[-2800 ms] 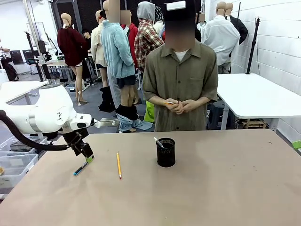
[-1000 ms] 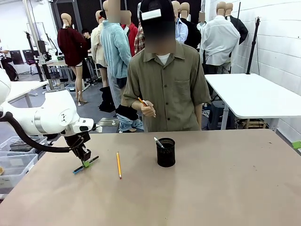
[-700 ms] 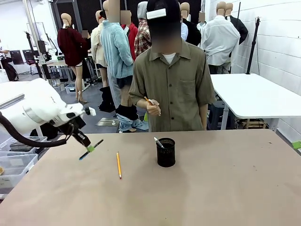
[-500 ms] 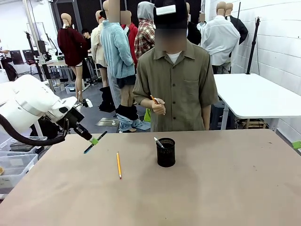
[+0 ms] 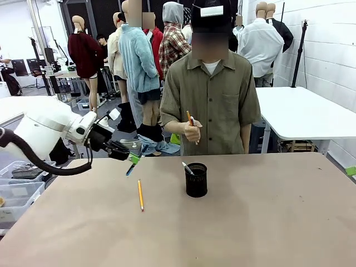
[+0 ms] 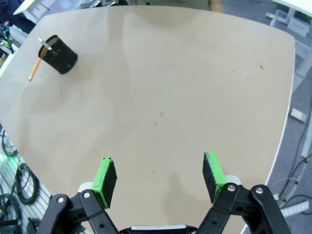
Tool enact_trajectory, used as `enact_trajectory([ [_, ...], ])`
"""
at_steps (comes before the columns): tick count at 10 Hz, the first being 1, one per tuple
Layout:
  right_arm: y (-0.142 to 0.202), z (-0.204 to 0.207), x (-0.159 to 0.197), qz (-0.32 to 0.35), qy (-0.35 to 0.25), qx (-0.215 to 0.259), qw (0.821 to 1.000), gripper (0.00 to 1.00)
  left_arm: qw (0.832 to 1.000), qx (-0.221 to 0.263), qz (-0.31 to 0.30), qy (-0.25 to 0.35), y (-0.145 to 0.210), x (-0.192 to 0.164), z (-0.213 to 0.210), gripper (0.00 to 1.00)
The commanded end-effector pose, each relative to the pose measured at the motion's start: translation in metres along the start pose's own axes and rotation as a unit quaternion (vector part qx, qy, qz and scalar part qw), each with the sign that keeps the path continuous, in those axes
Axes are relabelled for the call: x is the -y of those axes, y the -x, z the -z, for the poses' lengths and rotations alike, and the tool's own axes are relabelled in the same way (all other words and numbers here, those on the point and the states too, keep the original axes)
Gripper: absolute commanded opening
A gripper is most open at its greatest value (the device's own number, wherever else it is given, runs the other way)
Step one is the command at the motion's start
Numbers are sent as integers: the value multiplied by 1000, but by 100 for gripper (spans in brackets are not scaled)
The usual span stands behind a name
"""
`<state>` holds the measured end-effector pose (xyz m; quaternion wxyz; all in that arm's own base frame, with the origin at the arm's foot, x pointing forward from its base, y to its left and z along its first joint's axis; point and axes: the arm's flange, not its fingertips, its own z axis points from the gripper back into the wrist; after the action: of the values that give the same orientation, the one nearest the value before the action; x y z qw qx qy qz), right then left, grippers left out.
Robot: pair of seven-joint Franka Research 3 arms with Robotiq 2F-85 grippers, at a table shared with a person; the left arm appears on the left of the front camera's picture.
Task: Place the pens into the pen holder.
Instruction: Pick up a writing instrument from the table and place it into the Pen holder.
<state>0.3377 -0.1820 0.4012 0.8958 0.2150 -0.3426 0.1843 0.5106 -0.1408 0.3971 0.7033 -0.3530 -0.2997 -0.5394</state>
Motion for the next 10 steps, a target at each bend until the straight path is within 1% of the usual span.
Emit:
enact_trajectory([
  [1, 1, 0, 0, -8, 3, -7, 1000, 89, 999, 39, 10, 17, -8, -11, 21, 0],
  [2, 1, 0, 0, -8, 3, -7, 1000, 89, 999, 33, 20, 31, -18, -12, 34, 0],
  [3, 1, 0, 0, -8, 3, -7, 1000, 89, 999, 21, 31, 32, -27, -9, 46, 0],
  [4, 1, 0, 0, -8, 3, -7, 1000, 89, 999, 16, 32, 35, -28, -6, 45, 0],
  [5, 1, 0, 0, -8, 3, -7, 1000, 89, 997, 69, 18, 38, -20, -2, 5, 0],
  [6, 1, 0, 0, -8, 3, -7, 1000, 89, 991, 134, 7, 14, 1, 3, -58, 0],
  [7, 1, 0, 0, -8, 3, -7, 1000, 89, 982, 191, -2, -6, 32, 12, -118, 0],
  [8, 1, 0, 0, -8, 3, -7, 1000, 89, 971, 236, -9, -42, 69, 28, -169, 0],
  [9, 1, 0, 0, -8, 3, -7, 1000, 89, 962, 264, -12, -72, 98, 40, -198, 0],
  [10, 1, 0, 0, -8, 3, -7, 1000, 89, 950, 298, -16, -89, 125, 47, -221, 0],
])
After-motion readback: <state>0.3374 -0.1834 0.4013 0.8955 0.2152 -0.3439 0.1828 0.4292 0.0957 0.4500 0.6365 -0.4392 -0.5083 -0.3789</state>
